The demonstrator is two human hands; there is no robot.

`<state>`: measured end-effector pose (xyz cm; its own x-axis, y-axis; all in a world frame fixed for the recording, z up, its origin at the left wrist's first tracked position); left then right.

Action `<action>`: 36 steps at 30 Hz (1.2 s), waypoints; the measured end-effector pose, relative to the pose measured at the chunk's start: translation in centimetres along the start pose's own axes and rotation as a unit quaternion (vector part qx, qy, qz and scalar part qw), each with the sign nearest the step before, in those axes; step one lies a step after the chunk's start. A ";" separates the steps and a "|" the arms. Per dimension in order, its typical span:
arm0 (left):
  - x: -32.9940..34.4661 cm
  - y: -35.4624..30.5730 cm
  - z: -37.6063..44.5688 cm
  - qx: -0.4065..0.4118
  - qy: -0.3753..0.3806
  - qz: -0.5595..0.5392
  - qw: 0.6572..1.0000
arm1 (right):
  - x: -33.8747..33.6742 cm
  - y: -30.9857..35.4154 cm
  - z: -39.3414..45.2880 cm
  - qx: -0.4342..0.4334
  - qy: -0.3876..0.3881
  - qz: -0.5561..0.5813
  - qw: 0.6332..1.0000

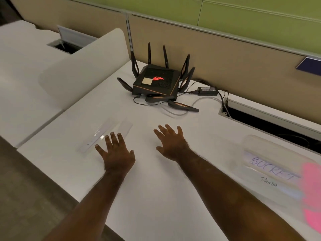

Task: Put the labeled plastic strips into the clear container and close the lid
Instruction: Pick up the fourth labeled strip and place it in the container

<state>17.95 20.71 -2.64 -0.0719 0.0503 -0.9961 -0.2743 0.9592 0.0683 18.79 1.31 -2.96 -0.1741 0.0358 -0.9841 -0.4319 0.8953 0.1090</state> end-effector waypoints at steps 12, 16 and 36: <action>1.4 7.3 1.7 -0.060 0.003 -0.071 0.996 | 3.4 10.6 7.3 -0.113 0.066 0.063 0.989; 1.1 7.4 2.0 -0.052 -0.004 -0.133 0.990 | 3.7 11.5 8.0 -0.116 0.070 0.064 0.989; -5.2 -2.6 -0.9 0.032 0.384 -0.492 0.781 | -5.0 -4.0 0.0 -0.037 -0.114 0.056 0.991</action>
<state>18.20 17.73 2.38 -0.4174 -0.8773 -0.2368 -0.5122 0.4424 -0.7361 21.40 -2.42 1.51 -0.0238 0.2410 -0.9702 -0.4855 0.8456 0.2219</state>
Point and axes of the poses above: each hand's wrist, its own z-axis towards the middle knuckle, its own x-axis out of the palm, y = z × x, the point moved 10 cm from there along z, towards the middle knuckle, and after that the axes turned 12 degrees about -x, right-handed, at the moved point
